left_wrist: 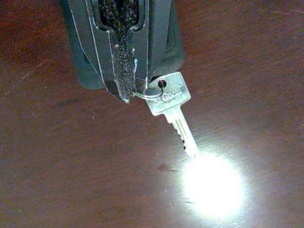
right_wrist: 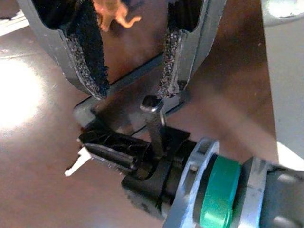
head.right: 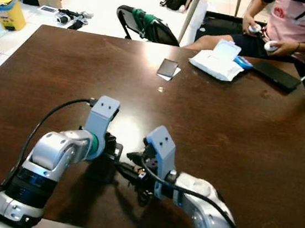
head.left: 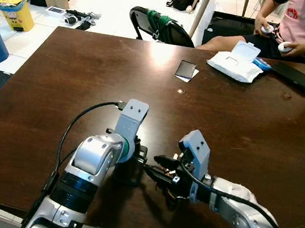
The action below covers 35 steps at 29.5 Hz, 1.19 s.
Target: Hang keys on a hook
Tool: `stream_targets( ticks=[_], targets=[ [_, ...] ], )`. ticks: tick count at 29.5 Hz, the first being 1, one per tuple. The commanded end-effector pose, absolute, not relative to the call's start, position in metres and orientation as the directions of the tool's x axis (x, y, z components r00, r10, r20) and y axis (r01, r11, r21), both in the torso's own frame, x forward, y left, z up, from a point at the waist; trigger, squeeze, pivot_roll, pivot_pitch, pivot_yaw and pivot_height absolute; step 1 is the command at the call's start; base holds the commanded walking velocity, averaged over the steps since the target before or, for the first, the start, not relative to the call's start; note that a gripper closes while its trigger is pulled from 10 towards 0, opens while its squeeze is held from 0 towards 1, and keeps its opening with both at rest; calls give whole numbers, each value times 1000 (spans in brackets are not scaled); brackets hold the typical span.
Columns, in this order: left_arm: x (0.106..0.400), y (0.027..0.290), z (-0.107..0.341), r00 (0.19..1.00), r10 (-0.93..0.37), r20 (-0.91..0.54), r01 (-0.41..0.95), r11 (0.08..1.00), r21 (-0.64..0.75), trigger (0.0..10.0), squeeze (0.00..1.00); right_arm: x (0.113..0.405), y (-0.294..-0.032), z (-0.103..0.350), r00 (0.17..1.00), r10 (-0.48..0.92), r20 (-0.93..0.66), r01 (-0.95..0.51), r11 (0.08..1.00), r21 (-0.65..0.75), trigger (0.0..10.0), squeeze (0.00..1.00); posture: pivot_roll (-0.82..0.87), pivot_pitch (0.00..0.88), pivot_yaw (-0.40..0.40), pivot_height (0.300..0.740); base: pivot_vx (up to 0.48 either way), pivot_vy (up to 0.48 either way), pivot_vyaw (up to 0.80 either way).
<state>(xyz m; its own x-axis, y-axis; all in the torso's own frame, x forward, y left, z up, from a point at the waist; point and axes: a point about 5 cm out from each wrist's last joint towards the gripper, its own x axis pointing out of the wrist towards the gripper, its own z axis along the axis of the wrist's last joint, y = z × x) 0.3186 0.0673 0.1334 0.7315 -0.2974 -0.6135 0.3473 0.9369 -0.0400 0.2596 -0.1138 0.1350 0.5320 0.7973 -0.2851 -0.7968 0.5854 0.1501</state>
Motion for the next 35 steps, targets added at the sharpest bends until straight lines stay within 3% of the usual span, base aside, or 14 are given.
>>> stream_targets(
  ticks=[1, 5, 7, 8, 9, 11, 12, 15, 21, 35],
  targets=[
    [322, 72, 145, 779, -288, -558, 332, 943, -24, 0, 0, 261, -111, 138, 539, 797, -273, -793, 589, 155, 10000, 0, 107, 71, 128, 740, 0, 0, 0],
    [324, 74, 154, 810, -281, -515, 324, 946, -7, 0, 0, 262, -111, 140, 544, 795, -269, -790, 593, 155, 10000, 0, 107, 71, 128, 740, 0, 0, 0],
    [325, 83, 189, 912, -278, -302, 315, 945, 84, 0, 0, 266, -111, 150, 584, 783, -214, -780, 615, 119, 10000, 0, 108, 71, 126, 740, 0, 0, 0],
    [325, 83, 189, 912, -278, -302, 315, 945, 84, 0, 0, 266, -111, 150, 584, 783, -214, -780, 615, 119, 10000, 0, 108, 71, 126, 740, 0, 0, 0],
    [320, 89, 208, 941, -290, -176, 315, 940, 133, 6157, 0, 270, -112, 159, 626, 766, -142, -764, 640, 83, 10000, 0, 105, 67, 125, 740, 0, 0, 0],
    [320, 89, 208, 941, -290, -176, 315, 940, 133, 6157, 0, 270, -112, 159, 626, 766, -142, -764, 640, 83, 10000, 0, 105, 67, 125, 740, 0, 0, 0],
    [314, 94, 225, 949, -308, -70, 315, 934, 170, 10000, 0, 275, -114, 170, 674, 737, -58, -735, 676, 51, 10000, 0, 102, 66, 125, 740, 0, 0, 0],
    [305, 108, 256, 955, -274, 111, 253, 952, 172, 10000, 0, 285, -119, 195, 778, 609, 157, -620, 784, 33, 10000, 0, 98, 64, 122, 740, 0, 0, 0],
    [302, 111, 270, 955, -219, 200, 198, 973, 119, 10000, 0, 288, -120, 205, 835, 491, 246, -519, 853, 58, 10000, 0, 90, 65, 120, 740, 0, 0, 0],
    [299, 126, 268, 959, -86, 268, 65, 994, 89, 10000, 0, 296, -116, 209, 879, 361, 311, -398, 915, 64, 10000, 0, 81, 57, 115, 740, 0, 0, 0]
  ],
)
